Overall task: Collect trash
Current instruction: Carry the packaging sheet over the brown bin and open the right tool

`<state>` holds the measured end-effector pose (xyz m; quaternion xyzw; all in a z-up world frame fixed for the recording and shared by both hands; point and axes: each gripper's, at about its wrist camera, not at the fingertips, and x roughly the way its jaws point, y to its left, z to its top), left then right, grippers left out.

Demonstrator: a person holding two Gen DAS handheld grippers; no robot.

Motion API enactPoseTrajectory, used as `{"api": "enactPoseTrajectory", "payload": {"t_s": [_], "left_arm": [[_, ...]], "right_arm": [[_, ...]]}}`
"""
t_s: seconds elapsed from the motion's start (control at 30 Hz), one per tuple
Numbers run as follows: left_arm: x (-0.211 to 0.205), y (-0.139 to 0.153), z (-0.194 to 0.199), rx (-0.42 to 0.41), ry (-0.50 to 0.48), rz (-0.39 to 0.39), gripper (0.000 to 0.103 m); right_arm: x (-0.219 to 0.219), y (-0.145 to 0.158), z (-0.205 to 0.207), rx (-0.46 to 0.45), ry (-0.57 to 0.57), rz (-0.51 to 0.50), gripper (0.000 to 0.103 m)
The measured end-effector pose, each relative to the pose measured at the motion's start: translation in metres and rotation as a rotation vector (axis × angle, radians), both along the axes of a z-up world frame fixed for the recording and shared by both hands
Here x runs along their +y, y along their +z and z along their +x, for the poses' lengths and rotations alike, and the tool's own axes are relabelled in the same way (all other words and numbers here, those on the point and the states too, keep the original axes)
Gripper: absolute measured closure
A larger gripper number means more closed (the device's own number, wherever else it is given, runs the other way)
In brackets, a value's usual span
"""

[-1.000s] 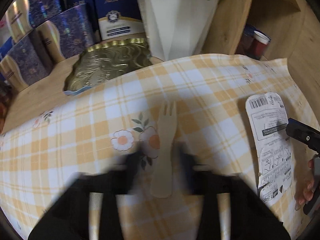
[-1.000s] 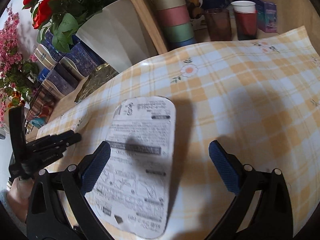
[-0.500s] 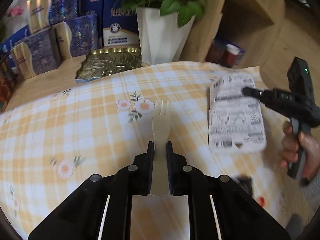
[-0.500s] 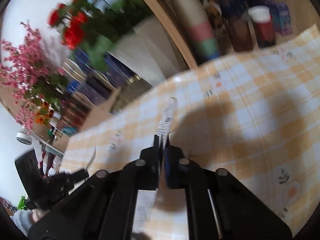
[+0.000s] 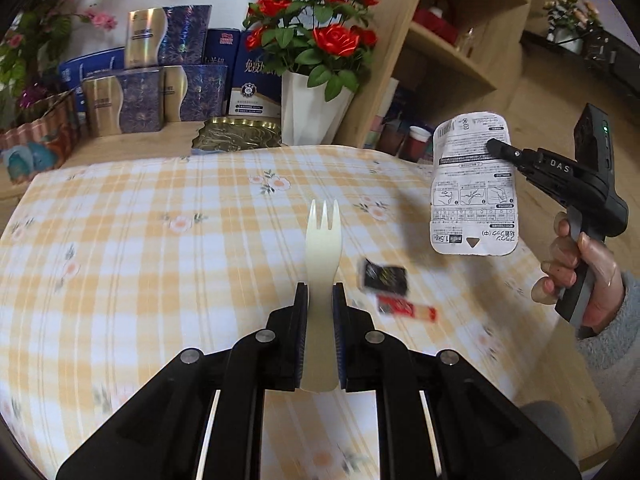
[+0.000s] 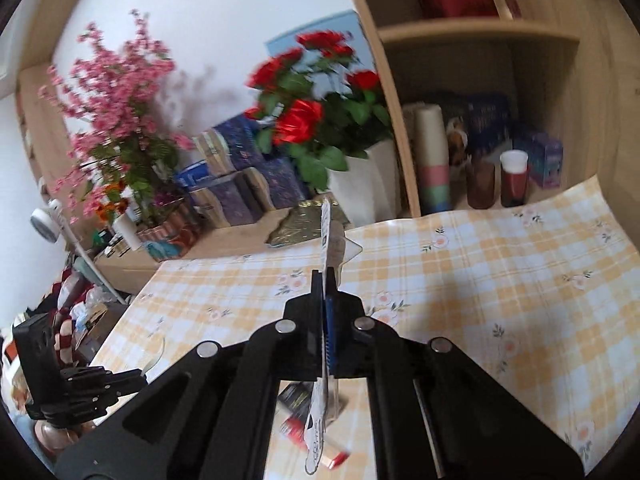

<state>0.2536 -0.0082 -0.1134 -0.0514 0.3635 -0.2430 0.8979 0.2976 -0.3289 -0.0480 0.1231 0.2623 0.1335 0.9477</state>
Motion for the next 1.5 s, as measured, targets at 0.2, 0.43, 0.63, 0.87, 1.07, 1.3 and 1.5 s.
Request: {"api": "enactPoseTrajectory", "payload": {"t_s": [0.2, 0.43, 0.63, 0.87, 1.07, 1.3, 1.5], "left_arm": [[0.017, 0.008, -0.072, -0.009, 0.018, -0.030, 0.091], [0.015, 0.010, -0.148, -0.043, -0.021, -0.005, 0.091], [0.022, 0.001, -0.199, -0.015, -0.039, -0.043, 0.091], [0.029, -0.006, -0.236, -0.015, -0.057, -0.055, 0.091], [0.036, -0.018, -0.252, -0.015, -0.063, -0.068, 0.091], [0.034, -0.037, -0.258, -0.009, -0.060, -0.055, 0.091], [0.027, -0.056, -0.257, 0.016, -0.066, -0.050, 0.091]], "right_arm": [[0.024, 0.012, -0.081, -0.037, 0.055, -0.052, 0.098], [0.053, 0.005, -0.166, -0.020, 0.134, -0.100, 0.098], [0.072, -0.007, -0.220, 0.002, 0.185, -0.095, 0.098], [0.093, -0.033, -0.272, 0.055, 0.250, -0.084, 0.098], [0.113, -0.060, -0.301, 0.099, 0.300, -0.131, 0.098], [0.123, -0.109, -0.314, 0.192, 0.319, -0.132, 0.098], [0.120, -0.153, -0.308, 0.303, 0.301, -0.088, 0.098]]}}
